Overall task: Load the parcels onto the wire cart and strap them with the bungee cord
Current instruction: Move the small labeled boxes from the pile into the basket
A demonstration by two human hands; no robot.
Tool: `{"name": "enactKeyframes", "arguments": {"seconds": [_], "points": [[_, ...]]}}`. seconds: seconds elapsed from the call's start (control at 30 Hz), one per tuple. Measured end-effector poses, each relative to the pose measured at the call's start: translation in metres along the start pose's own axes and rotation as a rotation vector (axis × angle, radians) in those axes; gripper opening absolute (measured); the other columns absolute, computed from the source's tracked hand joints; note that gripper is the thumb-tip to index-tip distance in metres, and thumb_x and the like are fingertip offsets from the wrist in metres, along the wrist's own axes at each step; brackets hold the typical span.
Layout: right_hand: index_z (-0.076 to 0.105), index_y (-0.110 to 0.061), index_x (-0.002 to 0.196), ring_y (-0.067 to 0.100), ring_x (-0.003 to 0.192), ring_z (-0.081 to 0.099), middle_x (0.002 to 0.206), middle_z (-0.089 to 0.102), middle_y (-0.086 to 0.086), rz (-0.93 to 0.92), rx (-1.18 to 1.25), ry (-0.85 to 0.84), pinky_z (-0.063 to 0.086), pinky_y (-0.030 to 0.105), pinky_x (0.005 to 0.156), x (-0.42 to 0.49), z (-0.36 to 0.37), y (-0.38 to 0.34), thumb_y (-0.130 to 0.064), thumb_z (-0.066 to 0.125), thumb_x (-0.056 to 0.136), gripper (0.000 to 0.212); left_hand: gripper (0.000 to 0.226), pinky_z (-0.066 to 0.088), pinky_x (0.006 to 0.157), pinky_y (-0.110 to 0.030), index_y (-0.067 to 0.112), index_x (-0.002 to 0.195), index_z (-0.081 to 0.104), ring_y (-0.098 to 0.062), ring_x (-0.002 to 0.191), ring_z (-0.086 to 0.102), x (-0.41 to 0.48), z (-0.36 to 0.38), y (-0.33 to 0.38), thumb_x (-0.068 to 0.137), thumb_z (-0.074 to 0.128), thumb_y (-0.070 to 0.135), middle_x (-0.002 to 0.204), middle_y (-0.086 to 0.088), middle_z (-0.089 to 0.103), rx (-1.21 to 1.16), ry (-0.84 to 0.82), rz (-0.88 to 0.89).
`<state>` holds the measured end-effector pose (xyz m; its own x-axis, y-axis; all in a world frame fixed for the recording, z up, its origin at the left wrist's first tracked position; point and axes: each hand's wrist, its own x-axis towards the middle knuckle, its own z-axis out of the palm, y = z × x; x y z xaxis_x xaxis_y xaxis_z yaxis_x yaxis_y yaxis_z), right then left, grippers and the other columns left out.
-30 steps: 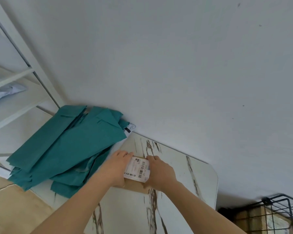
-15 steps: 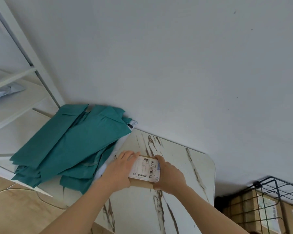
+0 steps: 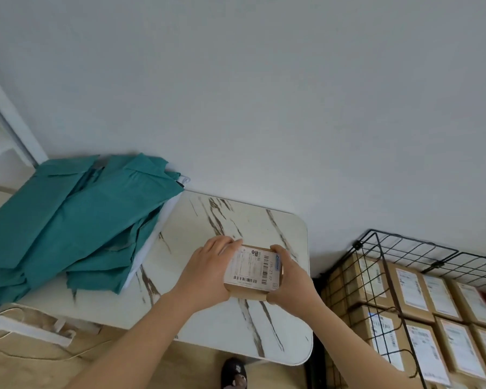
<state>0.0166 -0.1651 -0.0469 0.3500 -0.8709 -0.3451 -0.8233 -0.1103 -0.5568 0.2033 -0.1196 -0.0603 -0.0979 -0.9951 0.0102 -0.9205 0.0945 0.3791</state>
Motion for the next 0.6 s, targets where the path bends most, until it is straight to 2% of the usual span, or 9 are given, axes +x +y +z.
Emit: {"name": "enactKeyframes", "arguments": {"seconds": [0.27, 0.43, 0.53, 0.6], "points": [[0.015, -0.037, 0.146, 0.018, 0.085, 0.063, 0.113, 0.058, -0.002, 0.116, 0.111, 0.069, 0.058, 0.037, 0.074, -0.049, -0.031, 0.041, -0.002, 0.061, 0.072, 0.094, 0.089, 0.033, 0.106, -0.025, 0.024, 0.147, 0.022, -0.01, 0.135, 0.015, 0.008, 0.016, 0.061, 0.072, 0.07, 0.027, 0.142, 0.008, 0.026, -0.059, 0.016, 0.138], [0.009, -0.034, 0.149, 0.016, 0.098, 0.061, 0.12, 0.056, -0.004, 0.182, 0.189, 0.139, 0.056, 0.037, 0.084, -0.064, -0.057, 0.083, -0.006, 0.065, 0.074, 0.098, 0.09, 0.043, 0.097, -0.027, 0.025, 0.146, 0.022, -0.007, 0.133, 0.011, 0.031, 0.029, 0.11, 0.07, 0.07, 0.024, 0.142, 0.009, 0.024, -0.074, -0.008, 0.184], [0.007, -0.037, 0.149, 0.016, 0.099, 0.059, 0.128, 0.052, -0.003, 0.212, 0.251, 0.161, 0.058, 0.032, 0.078, -0.072, -0.077, 0.12, -0.003, 0.065, 0.074, 0.101, 0.087, 0.043, 0.097, -0.027, 0.024, 0.145, 0.025, -0.007, 0.131, 0.011, 0.049, 0.043, 0.147, 0.07, 0.07, 0.026, 0.141, 0.008, 0.027, -0.076, -0.013, 0.217], [0.006, -0.037, 0.149, 0.013, 0.094, 0.058, 0.13, 0.051, -0.001, 0.221, 0.269, 0.159, 0.056, 0.024, 0.068, -0.076, -0.091, 0.145, -0.002, 0.063, 0.076, 0.1, 0.087, 0.042, 0.097, -0.026, 0.022, 0.145, 0.028, -0.007, 0.13, 0.014, 0.06, 0.054, 0.171, 0.07, 0.072, 0.03, 0.14, 0.007, 0.029, -0.088, -0.012, 0.238]]}}
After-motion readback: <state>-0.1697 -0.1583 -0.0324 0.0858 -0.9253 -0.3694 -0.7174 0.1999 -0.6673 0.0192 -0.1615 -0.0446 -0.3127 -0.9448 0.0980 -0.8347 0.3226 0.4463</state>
